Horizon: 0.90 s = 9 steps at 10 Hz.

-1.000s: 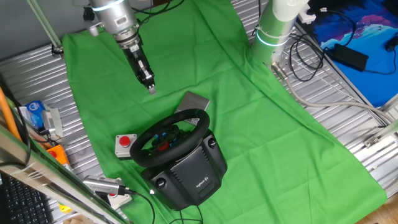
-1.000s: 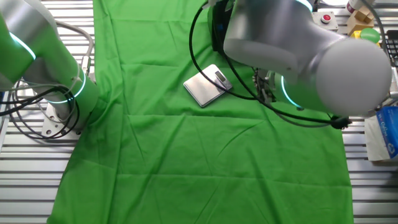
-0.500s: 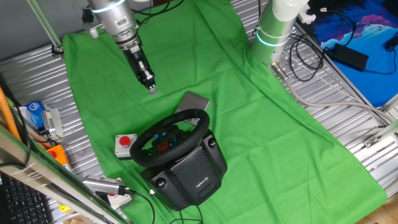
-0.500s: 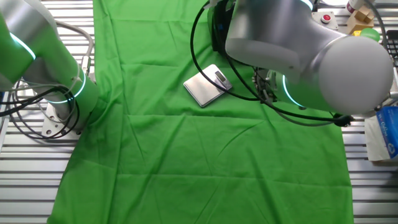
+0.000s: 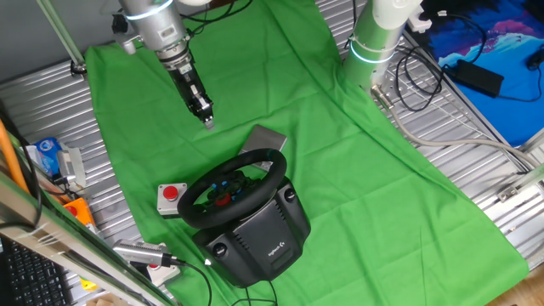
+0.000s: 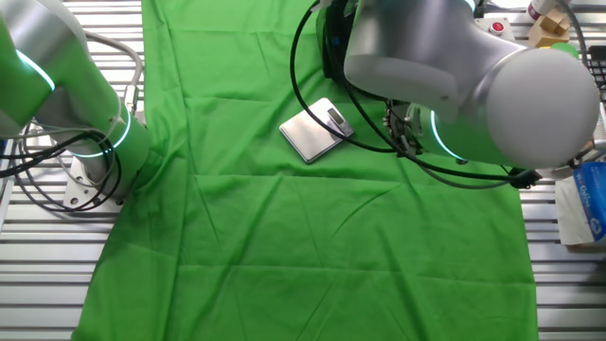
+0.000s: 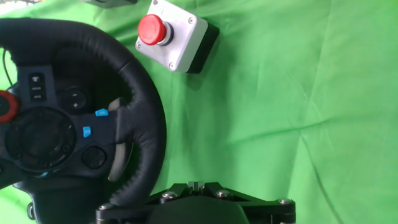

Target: Rotate the steering wheel 90 degrees clockwise

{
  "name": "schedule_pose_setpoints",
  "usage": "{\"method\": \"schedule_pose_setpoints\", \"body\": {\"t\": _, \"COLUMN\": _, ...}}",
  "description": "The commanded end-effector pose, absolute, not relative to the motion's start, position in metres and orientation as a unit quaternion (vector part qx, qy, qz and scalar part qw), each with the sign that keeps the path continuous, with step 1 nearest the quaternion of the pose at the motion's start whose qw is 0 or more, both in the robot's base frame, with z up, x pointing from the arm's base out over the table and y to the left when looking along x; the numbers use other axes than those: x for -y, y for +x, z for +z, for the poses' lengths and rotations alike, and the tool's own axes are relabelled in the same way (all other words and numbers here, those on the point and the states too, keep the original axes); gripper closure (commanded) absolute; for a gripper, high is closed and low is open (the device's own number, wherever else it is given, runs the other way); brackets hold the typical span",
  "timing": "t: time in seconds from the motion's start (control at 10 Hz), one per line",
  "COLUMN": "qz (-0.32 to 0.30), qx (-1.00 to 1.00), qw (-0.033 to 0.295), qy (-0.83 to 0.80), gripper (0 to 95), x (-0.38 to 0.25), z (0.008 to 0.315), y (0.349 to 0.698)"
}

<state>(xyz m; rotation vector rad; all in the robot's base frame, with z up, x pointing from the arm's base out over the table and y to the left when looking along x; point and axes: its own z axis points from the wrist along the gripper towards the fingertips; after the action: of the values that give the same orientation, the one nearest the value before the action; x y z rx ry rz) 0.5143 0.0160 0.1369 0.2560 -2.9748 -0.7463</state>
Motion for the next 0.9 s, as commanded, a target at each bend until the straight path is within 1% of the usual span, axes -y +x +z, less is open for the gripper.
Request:
{"method": "schedule_pose_setpoints", "body": {"t": 0.1, "qz": -0.243, "qx": 0.966, "qw": 0.034, "qy": 0.087, "gripper": 95.0, "x": -0.016, "z": 0.1362, "y": 0.5151}}
{"method": "schedule_pose_setpoints", "body": {"t": 0.4, "qz": -0.247, "qx": 0.964, "qw": 0.042, "qy": 0.091, "gripper": 95.0, "x": -0.016, "z": 0.1362, "y": 0.5151}}
{"method": "schedule_pose_setpoints", "body": {"t": 0.9, "qz": -0.25, "qx": 0.962, "qw": 0.044, "qy": 0.1, "gripper": 95.0, "x": -0.016, "z": 0.1362, "y": 0.5151}}
